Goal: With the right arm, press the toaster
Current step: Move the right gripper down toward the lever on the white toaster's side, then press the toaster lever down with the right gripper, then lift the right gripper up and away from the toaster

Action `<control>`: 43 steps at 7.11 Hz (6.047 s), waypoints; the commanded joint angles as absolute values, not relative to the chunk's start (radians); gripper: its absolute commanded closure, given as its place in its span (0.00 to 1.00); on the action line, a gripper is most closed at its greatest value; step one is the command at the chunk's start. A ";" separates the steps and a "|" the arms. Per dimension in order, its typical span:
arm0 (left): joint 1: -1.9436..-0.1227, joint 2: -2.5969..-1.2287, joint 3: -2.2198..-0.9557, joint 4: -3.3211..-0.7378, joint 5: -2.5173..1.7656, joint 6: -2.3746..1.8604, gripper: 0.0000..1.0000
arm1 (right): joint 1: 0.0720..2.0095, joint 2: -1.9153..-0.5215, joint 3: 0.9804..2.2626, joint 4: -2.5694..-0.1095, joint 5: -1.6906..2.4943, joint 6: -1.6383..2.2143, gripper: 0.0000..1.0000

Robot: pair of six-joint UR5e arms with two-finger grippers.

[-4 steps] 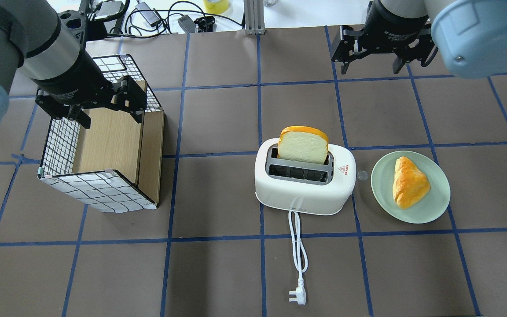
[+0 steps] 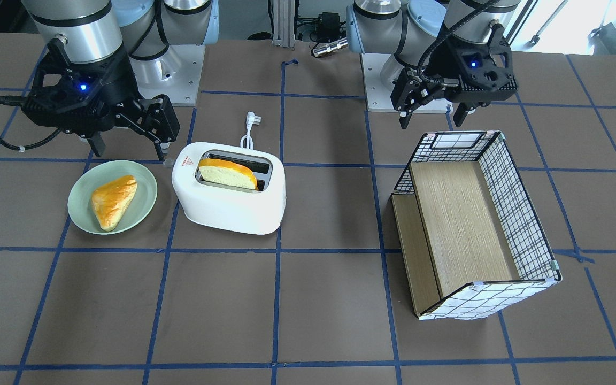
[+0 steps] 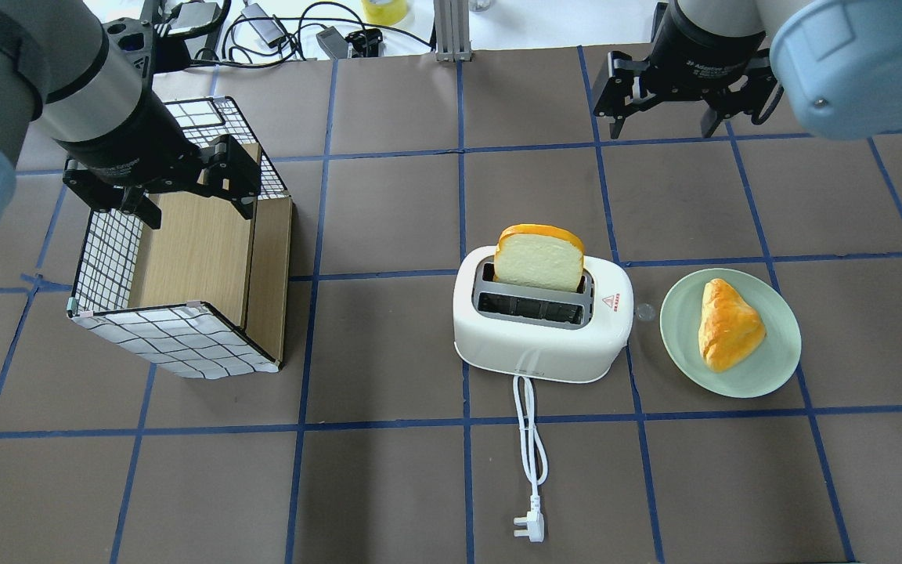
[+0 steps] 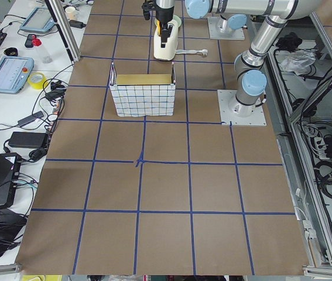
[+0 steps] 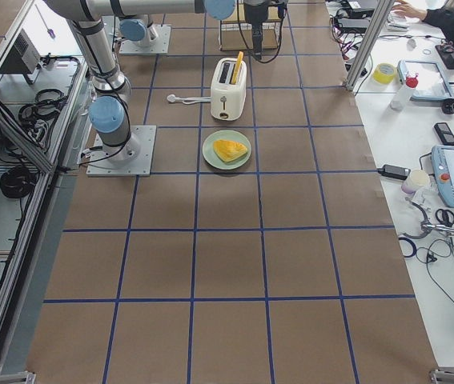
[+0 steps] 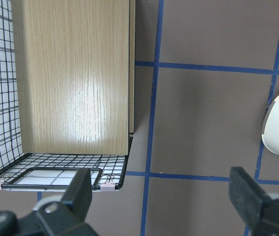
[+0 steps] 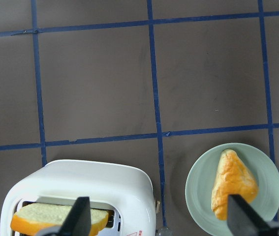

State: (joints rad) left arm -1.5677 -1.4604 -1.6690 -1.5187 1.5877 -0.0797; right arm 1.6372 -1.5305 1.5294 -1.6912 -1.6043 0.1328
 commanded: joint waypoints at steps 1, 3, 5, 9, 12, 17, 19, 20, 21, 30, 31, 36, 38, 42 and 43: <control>-1.568 -1.460 -1.669 -1.519 1.588 -0.080 0.00 | 1.617 -1.528 1.532 -1.553 -1.603 0.092 0.68; -1.568 -1.460 -1.669 -1.519 1.588 -0.080 0.00 | 1.509 -1.529 1.546 -1.415 -1.460 -0.006 1.00; -1.568 -1.460 -1.669 -1.519 1.588 -0.080 0.00 | 1.404 -1.528 1.596 -1.303 -1.361 -0.137 1.00; -1.568 -1.460 -1.669 -1.519 1.588 -0.080 0.00 | 1.348 -1.529 1.804 -1.392 -1.236 -0.235 1.00; -1.568 -1.460 -1.669 -1.519 1.588 -0.080 0.00 | 1.266 -1.525 1.874 -1.413 -1.132 -0.352 1.00; -1.568 -1.460 -1.669 -1.519 1.588 -0.080 0.00 | 1.266 -1.520 1.994 -1.586 -1.106 -0.359 1.00; -1.568 -1.460 -1.669 -1.519 1.588 -0.080 0.00 | 1.266 -1.485 1.994 -1.597 -1.100 -0.365 1.00; -1.568 -1.460 -1.669 -1.519 1.588 -0.080 0.00 | 1.266 -1.480 1.994 -1.603 -1.100 -0.368 1.00; -1.568 -1.460 -1.669 -1.519 1.588 -0.080 0.00 | 1.264 -1.471 2.006 -1.621 -1.103 -0.380 1.00; -1.568 -1.460 -1.669 -1.519 1.588 -0.080 0.00 | 1.272 -1.515 1.929 -1.717 -1.209 -0.183 0.97; -1.568 -1.460 -1.669 -1.519 1.588 -0.080 0.00 | 1.273 -1.554 1.863 -1.688 -1.239 -0.137 0.93; -1.568 -1.460 -1.669 -1.519 1.588 -0.080 0.00 | 1.438 -1.565 1.522 -1.522 -1.496 0.025 0.69; -1.568 -1.460 -1.669 -1.519 1.588 -0.080 0.00 | 1.529 -1.565 1.503 -1.608 -1.543 0.069 0.00; -1.568 -1.460 -1.669 -1.519 1.588 -0.080 0.00 | 1.534 -1.563 1.506 -1.615 -1.516 0.054 0.00; -1.568 -1.460 -1.669 -1.519 1.588 -0.080 0.00 | 1.534 -1.563 1.508 -1.617 -1.509 0.052 0.00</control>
State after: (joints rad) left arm -1.5677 -1.4604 -1.6690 -1.5187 1.5877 -0.0798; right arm 1.5335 -1.5639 1.5061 -1.6149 -1.5175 0.0557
